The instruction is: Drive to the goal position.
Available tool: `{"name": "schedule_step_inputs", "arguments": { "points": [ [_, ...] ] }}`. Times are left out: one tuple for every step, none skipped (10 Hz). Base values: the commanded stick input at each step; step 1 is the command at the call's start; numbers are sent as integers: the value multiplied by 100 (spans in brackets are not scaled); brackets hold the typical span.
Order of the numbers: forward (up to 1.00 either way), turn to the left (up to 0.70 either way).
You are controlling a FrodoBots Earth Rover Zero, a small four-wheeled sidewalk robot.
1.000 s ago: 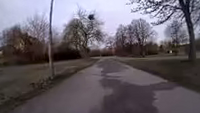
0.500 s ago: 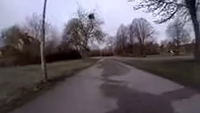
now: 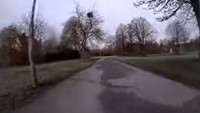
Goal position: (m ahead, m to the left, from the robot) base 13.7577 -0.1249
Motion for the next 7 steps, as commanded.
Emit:
{"name": "schedule_step_inputs", "arguments": {
  "points": [
    [100,-40],
    [100,-30],
    [100,-9],
    [100,0],
    [100,0],
    [100,0],
    [100,0]
  ]
}}
